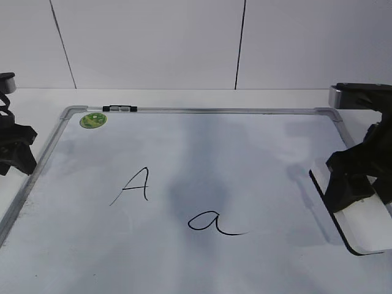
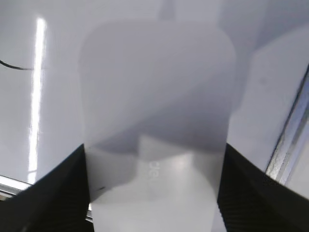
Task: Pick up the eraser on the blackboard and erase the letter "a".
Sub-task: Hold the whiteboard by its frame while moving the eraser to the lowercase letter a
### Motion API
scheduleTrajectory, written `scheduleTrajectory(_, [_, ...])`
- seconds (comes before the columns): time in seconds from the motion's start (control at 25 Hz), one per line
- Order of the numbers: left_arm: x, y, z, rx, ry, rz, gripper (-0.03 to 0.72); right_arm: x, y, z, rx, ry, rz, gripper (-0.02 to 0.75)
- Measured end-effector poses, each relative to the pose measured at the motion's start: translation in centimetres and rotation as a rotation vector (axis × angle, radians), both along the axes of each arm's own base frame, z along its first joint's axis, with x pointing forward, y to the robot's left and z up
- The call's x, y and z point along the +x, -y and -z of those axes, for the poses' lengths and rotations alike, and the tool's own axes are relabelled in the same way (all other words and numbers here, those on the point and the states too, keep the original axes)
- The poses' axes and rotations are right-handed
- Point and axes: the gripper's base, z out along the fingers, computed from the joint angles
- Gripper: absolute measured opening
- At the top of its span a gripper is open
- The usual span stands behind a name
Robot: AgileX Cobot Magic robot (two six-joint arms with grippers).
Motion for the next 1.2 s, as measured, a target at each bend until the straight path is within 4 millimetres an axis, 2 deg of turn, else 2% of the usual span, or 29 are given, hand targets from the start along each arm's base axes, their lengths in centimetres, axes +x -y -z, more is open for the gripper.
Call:
scheduleTrajectory(0.16, [0.8, 0.1, 1.2, 0.002, -0.043, 0.017, 0.355, 0.1, 0.0, 0.0, -0.003, 0.001, -0.004, 0.571])
scheduleTrajectory(0.4, [1.6, 0.1, 1.5, 0.000, -0.060, 0.031, 0.316, 0.1, 0.0, 0.0, -0.004, 0.001, -0.006, 0.570])
scheduleTrajectory(0.64, [1.6, -0.9, 2.6, -0.013, -0.120, 0.010, 0.291, 0.1, 0.0, 0.0, -0.004, 0.002, -0.010, 0.570])
scheduleTrajectory(0.84, [1.6, -0.8, 2.5, -0.034, -0.114, 0.021, 0.246, 0.1, 0.0, 0.0, -0.005, 0.003, -0.012, 0.570])
scheduleTrajectory(1.2, [1.6, -0.7, 2.7, -0.041, -0.116, 0.030, 0.235, 0.1, 0.0, 0.0, -0.005, 0.003, -0.012, 0.570])
